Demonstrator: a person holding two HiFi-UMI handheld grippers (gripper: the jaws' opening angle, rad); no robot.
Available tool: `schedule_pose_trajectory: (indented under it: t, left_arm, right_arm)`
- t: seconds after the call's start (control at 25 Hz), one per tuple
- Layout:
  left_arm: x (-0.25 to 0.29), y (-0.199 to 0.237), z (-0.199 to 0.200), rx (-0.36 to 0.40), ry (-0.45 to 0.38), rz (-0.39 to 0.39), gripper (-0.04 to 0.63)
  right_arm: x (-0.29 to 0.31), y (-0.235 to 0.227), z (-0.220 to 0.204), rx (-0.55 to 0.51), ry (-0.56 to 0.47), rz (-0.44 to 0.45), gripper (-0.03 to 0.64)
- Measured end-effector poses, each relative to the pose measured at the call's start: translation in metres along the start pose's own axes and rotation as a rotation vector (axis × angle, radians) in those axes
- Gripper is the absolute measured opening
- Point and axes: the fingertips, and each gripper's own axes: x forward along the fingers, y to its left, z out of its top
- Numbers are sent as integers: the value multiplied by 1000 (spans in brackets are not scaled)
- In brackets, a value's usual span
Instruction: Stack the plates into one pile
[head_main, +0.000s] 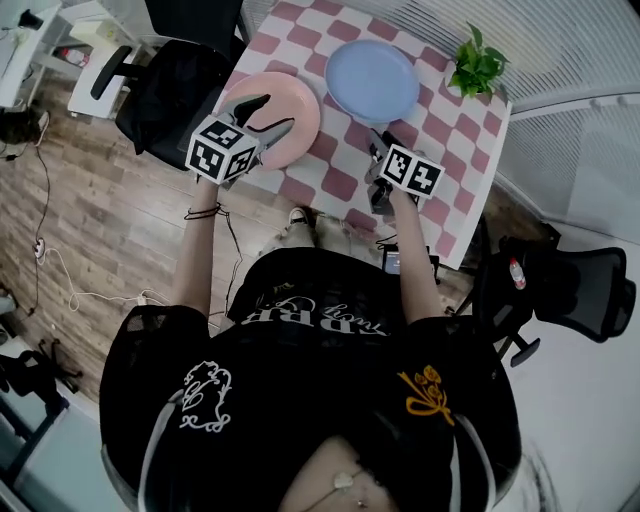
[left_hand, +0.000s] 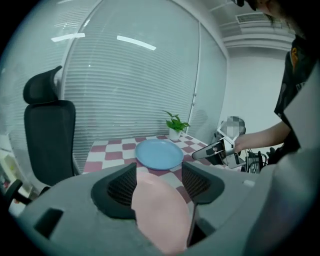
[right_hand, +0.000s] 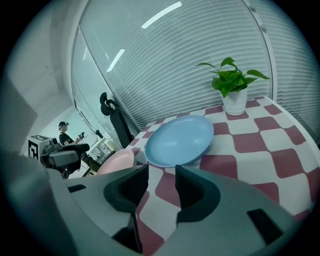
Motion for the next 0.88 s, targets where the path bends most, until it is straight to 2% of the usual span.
schedule_pose_trajectory:
  t: [0.24,0.44,0.68,0.88]
  left_arm:
    - [82,10,31,51,101,-67,285]
    - [142,28,30,68,236,-92,285]
    - [198,61,4,-11,396,-72,285]
    - [217,74,-23,-54,505,-62,284]
  right_arm:
    - [1,-48,21,45,-15,-19,147]
    - [14,-75,33,97,-7,-9,147]
    - [40,-97,36,132,46,25,149]
    - [59,-105,28,179,88,55,159]
